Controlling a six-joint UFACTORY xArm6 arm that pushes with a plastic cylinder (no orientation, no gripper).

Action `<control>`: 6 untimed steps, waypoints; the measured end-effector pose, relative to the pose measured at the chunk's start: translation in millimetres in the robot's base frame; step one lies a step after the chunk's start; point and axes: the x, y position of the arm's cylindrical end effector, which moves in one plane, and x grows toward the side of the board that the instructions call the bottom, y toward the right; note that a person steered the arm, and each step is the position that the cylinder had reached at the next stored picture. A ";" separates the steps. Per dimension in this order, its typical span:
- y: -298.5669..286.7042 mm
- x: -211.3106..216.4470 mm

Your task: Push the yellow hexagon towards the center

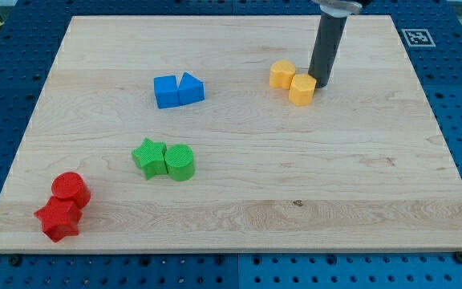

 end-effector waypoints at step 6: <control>-66.5 34.6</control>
